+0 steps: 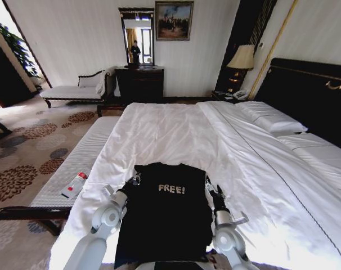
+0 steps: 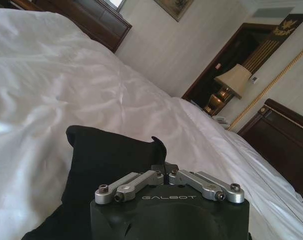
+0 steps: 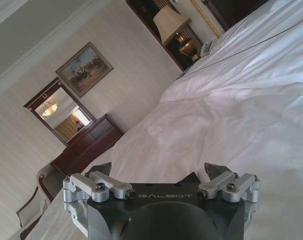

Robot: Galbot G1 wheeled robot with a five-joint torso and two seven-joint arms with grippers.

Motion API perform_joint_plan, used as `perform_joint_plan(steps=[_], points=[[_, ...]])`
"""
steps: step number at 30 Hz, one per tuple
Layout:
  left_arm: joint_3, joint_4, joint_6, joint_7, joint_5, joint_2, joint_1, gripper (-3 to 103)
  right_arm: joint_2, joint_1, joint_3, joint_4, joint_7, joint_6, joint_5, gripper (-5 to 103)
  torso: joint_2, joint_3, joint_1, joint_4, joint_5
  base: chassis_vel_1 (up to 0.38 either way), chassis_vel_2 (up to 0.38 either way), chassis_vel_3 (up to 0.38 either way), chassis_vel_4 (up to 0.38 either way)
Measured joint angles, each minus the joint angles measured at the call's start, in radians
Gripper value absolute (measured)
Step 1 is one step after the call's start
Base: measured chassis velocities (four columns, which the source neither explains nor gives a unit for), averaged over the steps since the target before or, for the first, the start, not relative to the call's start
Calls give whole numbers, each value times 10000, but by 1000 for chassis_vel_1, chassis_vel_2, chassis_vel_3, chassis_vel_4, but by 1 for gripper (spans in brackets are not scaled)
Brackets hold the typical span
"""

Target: Fold the clothes on the bed.

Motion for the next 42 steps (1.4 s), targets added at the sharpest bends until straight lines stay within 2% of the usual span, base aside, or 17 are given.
perform_joint_plan(steps=[13,15,17,19,20,21,24,25,26,28,29,31,33,35,37,39,42], points=[[1077,1195,-57,-262,427,-573,-715,-2,84,17,-53,-172,-1,1,-153,100,0,0,1,0,1,0,0,0,0],[1159,1121,22,-333,499,-534,-670,8,92,18,-53,-172,3,1,-160,100,0,1,1,0,0,0,0,0,0],[1159,993,85,-344,538,-511,-597,8,101,13,-52,-169,6,1,-174,100,0,1,1,0,0,0,0,0,0],[1103,718,202,-347,569,-475,-451,19,114,-5,-53,-145,11,0,-204,100,0,1,2,1,0,0,0,0,0],[918,171,445,-297,566,-394,-174,24,122,-35,-56,-100,13,-1,-231,100,-1,1,2,0,0,0,0,0,0],[918,171,445,-297,566,-394,-174,24,122,-35,-56,-100,13,-1,-231,100,-1,1,2,0,0,0,0,0,0],[540,-909,748,34,576,-59,477,41,118,-35,-62,-138,14,-1,-267,100,0,0,1,1,0,0,0,0,0],[540,-909,748,34,576,-59,477,41,118,-35,-62,-138,14,-1,-267,100,0,0,1,1,0,0,0,0,0],[424,-1079,767,76,592,-5,614,41,110,-21,-68,-172,14,-1,-276,100,0,0,1,1,0,0,0,0,0],[-211,-1497,772,65,582,-7,1054,52,34,128,-71,-330,-28,2,-243,100,0,0,1,-1,1,0,0,0,0],[-211,-1497,772,65,582,-7,1054,52,34,128,-71,-330,-28,2,-243,100,0,0,1,-1,1,0,0,0,0],[-828,-1569,779,-154,468,-183,1309,62,-76,332,-59,-488,-74,3,-67,100,0,0,1,-1,1,0,0,0,0],[-1976,-1410,793,-668,503,-509,1743,74,-483,892,-7,-835,-318,-43,390,100,0,0,1,1,1,0,0,0,0],[-2213,-1338,771,-779,639,-563,1853,74,-637,1088,7,-972,-446,-72,508,100,0,0,1,2,0,0,0,0,0],[-2545,-1217,645,-874,981,-610,2027,85,-970,1446,20,-1254,-734,-144,747,100,0,0,2,4,-3,0,0,0,0],[-2777,-1117,475,-891,1317,-573,2145,94,-1673,1963,62,-1894,-1325,-308,1239,100,0,0,1,5,2,0,0,0,0],[-2770,-1113,455,-895,1316,-558,2116,98,-2144,2244,75,-2479,-1852,-390,1608,100,0,0,1,-4,-1,0,0,0,0]])
